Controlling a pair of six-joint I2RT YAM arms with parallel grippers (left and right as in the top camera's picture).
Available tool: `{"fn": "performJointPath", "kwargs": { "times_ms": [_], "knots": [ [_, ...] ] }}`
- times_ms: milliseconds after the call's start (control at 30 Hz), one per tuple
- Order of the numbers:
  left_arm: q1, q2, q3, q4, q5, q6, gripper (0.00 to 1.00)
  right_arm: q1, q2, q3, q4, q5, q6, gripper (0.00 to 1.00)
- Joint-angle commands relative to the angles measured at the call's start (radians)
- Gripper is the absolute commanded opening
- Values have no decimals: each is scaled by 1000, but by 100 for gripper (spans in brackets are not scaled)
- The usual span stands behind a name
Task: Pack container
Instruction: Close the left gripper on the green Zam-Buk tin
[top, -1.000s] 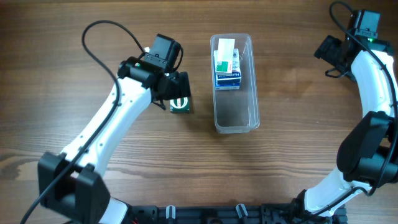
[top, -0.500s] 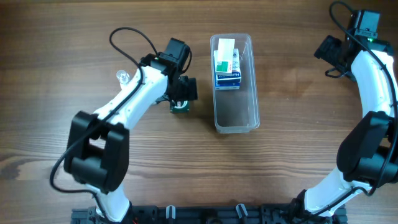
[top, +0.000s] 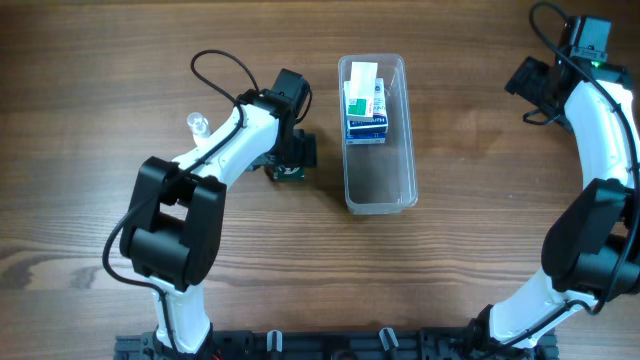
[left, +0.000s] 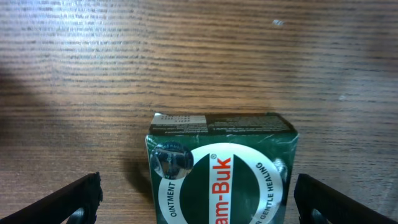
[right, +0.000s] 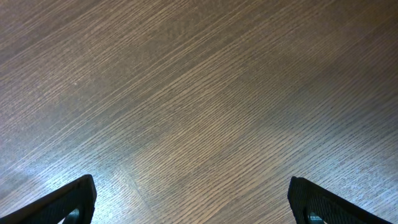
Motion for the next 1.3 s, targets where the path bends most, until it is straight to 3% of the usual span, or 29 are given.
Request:
{"fn": "performJointPath", "kwargs": {
  "times_ms": [0, 633, 1267],
  "knots": [
    [-2, 13, 14, -3, -13, -29, 100, -4, 2, -4, 2, -2, 13, 100],
    [-6, 32, 12, -35, -77, -40, 99, -4, 2, -3, 2, -2, 13, 100],
    [-6, 32, 12, 5, -32, -31, 100, -4, 2, -4, 2, -2, 13, 100]
  ]
}}
